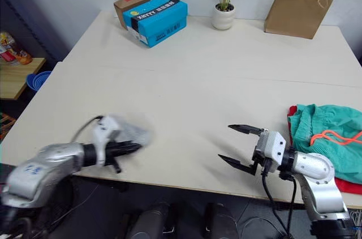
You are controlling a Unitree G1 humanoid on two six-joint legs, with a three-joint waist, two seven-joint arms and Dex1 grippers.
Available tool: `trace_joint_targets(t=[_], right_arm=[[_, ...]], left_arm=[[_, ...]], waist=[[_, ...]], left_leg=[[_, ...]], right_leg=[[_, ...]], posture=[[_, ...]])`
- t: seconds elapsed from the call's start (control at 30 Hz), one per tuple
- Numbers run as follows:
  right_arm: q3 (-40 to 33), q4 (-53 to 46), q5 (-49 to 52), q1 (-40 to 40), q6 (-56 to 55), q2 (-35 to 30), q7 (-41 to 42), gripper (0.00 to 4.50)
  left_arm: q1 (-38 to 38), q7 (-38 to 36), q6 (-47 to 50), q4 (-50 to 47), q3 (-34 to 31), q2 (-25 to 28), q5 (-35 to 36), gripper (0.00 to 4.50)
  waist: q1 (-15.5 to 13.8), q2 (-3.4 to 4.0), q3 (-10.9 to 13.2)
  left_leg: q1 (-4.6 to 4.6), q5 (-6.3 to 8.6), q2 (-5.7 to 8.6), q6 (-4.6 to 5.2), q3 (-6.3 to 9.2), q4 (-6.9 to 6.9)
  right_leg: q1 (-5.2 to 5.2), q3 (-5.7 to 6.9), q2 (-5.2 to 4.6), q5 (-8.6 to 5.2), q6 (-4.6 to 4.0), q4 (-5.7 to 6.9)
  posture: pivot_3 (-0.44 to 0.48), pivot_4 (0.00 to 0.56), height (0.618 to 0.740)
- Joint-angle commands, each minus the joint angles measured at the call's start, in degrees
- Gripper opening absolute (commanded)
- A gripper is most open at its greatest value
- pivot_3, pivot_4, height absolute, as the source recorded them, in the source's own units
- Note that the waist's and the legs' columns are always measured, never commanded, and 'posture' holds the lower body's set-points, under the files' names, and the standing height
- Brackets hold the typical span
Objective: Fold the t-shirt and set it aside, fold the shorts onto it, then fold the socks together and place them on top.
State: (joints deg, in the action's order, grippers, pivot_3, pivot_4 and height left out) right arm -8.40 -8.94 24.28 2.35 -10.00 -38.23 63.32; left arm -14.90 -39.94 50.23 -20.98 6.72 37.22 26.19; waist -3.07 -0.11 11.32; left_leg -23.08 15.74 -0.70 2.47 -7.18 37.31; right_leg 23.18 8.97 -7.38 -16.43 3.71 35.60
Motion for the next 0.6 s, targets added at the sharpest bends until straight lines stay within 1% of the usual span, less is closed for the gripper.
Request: trace_joint_targets(t=[0.03, 0.1, 0.2, 0.27, 0.37, 0.43, 0.47, 0.53, 0.6], right_arm=[[-3.6, -2.2, 0.5, 3.1, -0.9, -0.8, -1.4, 4.5], [-4.5, -3.2, 0.0, 5.1, -0.9, -1.0, -1.8, 4.5], [-5.5, -4.8, -0.4, 7.8, -0.6, -1.3, -2.7, 4.5], [-6.0, -5.6, -0.5, 8.8, -0.2, -1.2, -3.6, 4.5], [-6.3, -6.6, 0.1, 10.6, 1.2, -0.8, -4.8, 4.5], [-5.7, -7.3, -0.4, 11.7, 1.4, -0.7, -5.0, 4.5], [-5.4, -7.8, -0.7, 11.8, 1.6, -0.4, -5.4, 4.5], [-5.2, -8.3, -1.0, 11.6, 1.8, -0.1, -6.4, 4.5], [-5.4, -8.2, -1.1, 11.2, 1.9, 0.1, -7.2, 4.5]], left_arm=[[-9.2, -2.1, -3.5, 8.6, 8.2, -5.4, -4.1, 0.01], [-14.1, -2.2, -5.0, 13.2, 11.0, -9.9, -5.6, 0.01], [-18.2, -2.8, -6.4, 17.3, 13.8, -14.3, -7.3, 0.01], [-19.4, -3.2, -6.9, 18.5, 14.9, -16.1, -8.1, 0.01], [-19.6, -4.2, -6.1, 17.8, 15.6, -17.3, -7.8, 0.01], [-19.3, -4.8, -5.8, 16.8, 15.6, -17.7, -7.5, 0.63], [-18.9, -5.4, -5.9, 16.4, 15.4, -17.9, -7.0, 0.83], [-18.5, -5.8, -6.6, 15.9, 15.1, -18.1, -6.9, 1.48], [-18.2, -7.8, -9.1, 15.6, 14.6, -17.5, -6.9, 2.1]], waist=[[0.0, -0.01, 0.0], [0.1, -0.02, 0.0], [0.4, -0.03, 0.0], [0.6, -0.04, 0.0], [1.0, -0.05, 0.0], [1.0, -0.04, 0.0], [1.0, -0.04, 0.0], [1.1, -0.04, 0.0], [1.2, -0.05, 0.0]], left_leg=[[0.0, -0.12, 0.0, 0.15, -0.02, -0.01], [0.01, -0.18, 0.0, 0.19, -0.02, 0.04], [0.01, -0.18, -0.01, 0.21, -0.02, 0.05], [0.01, -0.18, -0.02, 0.21, -0.02, 0.04], [0.02, -0.2, -0.05, 0.18, -0.01, 0.05], [0.01, -0.22, -0.05, 0.17, 0.05, 0.08], [0.01, -0.22, -0.06, 0.18, 0.05, 0.09], [0.01, -0.21, -0.05, 0.19, 0.07, 0.11], [0.01, -0.21, -0.05, 0.2, 0.08, 0.13]], right_leg=[[-0.01, 0.01, 0.01, 0.0, 0.0, 0.01], [-0.02, 0.03, 0.03, 0.0, 0.0, 0.03], [-0.02, 0.02, 0.04, 0.0, 0.01, 0.05], [-0.02, 0.02, 0.06, 0.0, 0.01, 0.05], [-0.02, 0.02, 0.09, 0.0, 0.01, 0.06], [-0.04, 0.05, 0.08, 0.0, 0.01, 0.06], [-0.04, 0.05, 0.08, 0.0, 0.01, 0.07], [-0.06, 0.05, 0.07, 0.0, 0.01, 0.06], [-0.08, 0.04, 0.06, 0.0, 0.01, 0.07]], posture=[[0.0, 0.15, 0.74], [0.0, 0.15, 0.74], [0.0, 0.15, 0.74], [0.0, 0.15, 0.74], [0.0, 0.15, 0.74], [0.0, 0.15, 0.74], [0.0, 0.15, 0.74], [0.0, 0.15, 0.74], [0.0, 0.15, 0.74]])
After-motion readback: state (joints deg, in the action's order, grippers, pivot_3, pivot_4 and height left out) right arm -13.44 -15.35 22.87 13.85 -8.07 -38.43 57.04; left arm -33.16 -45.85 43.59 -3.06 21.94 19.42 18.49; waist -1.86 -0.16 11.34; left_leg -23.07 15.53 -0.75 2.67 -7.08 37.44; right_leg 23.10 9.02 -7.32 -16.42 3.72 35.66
